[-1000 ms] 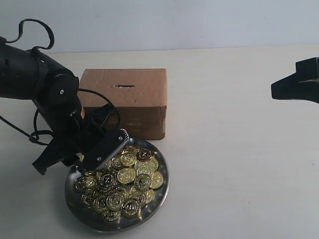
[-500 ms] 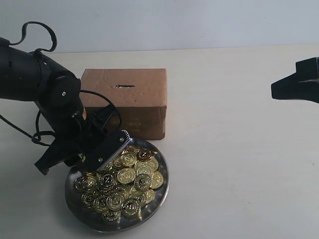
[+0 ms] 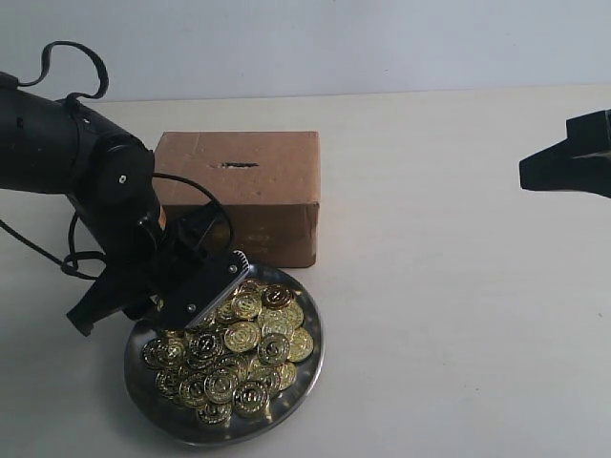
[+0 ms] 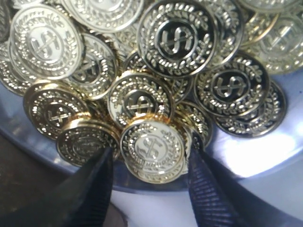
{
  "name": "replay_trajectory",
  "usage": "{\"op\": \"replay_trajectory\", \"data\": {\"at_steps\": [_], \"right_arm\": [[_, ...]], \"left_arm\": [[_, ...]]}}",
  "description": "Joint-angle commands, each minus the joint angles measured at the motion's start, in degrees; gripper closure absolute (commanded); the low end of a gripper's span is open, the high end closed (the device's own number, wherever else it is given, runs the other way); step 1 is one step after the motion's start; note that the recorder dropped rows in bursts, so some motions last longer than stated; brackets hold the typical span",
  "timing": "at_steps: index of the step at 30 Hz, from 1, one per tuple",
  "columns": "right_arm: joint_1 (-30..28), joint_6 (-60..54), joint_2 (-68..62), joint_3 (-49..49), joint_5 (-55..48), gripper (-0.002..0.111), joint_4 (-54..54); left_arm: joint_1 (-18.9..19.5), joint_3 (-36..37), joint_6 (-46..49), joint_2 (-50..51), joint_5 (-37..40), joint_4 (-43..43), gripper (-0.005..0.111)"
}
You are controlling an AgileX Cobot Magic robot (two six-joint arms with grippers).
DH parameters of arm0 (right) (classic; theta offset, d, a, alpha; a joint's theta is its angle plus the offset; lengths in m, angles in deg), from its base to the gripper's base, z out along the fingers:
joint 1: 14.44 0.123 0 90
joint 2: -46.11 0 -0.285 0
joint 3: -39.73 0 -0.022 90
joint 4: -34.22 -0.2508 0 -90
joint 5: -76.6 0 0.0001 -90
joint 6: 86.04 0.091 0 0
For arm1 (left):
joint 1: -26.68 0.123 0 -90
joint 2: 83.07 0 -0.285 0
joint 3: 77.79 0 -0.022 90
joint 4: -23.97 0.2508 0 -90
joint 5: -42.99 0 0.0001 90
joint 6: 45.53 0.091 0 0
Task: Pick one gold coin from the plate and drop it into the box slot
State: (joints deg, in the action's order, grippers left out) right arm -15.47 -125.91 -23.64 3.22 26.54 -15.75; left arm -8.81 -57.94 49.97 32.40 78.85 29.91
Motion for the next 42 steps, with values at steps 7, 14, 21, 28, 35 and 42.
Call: {"op": "replay_trajectory", "data": {"at_steps": [7,14,21,28,35,42], "right_arm": [[-0.28,-0.72,0.00,0.29,0.42,0.108,-0.64],[-0.28,-0.82,0.00,0.29,0.42,0.108,-0.64],[-0.28,-0.82,0.00,0.29,0.42,0.108,-0.64],[-0.28,-0.82,0.00,0.29,0.42,0.108,-0.64],[-0.28,-0.82,0.00,0.29,0.42,0.108,-0.64],[-0.28,-0.82,0.00,0.29,0.42,0.108,-0.64]], "left_arm": [[0.07,0.14,2.03,-0.06,0.42,-0.76,0.058],[0.07,0.14,3.28,1.02,0.42,-0.76,0.058],[0.07,0.14,3.40,1.00,0.42,-0.76,0.058],[0.07,0.14,3.40,1.00,0.42,-0.76,0.058],[0.07,0.14,3.40,0.04,0.42,-0.76,0.058],[0.07,0.14,3.40,0.06,0.42,-0.76,0.058]]}}
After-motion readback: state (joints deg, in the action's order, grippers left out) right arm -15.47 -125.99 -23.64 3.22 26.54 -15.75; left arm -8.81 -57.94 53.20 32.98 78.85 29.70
